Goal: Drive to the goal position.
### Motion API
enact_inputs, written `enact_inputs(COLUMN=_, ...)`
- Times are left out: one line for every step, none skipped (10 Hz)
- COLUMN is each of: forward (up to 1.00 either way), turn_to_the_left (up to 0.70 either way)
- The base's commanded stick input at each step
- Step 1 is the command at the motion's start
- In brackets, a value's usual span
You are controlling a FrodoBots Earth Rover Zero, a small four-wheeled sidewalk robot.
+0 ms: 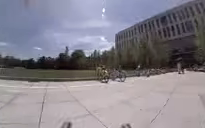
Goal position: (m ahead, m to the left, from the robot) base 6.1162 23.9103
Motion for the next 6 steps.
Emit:
enact_inputs(forward=0.70, turn_to_the_left=0.35)
enact_inputs(forward=0.70, turn_to_the_left=0.35)
enact_inputs(forward=0.70, turn_to_the_left=0.35)
enact_inputs(forward=0.70, turn_to_the_left=0.35)
enact_inputs(forward=0.70, turn_to_the_left=0.16)
enact_inputs(forward=0.70, turn_to_the_left=0.02)
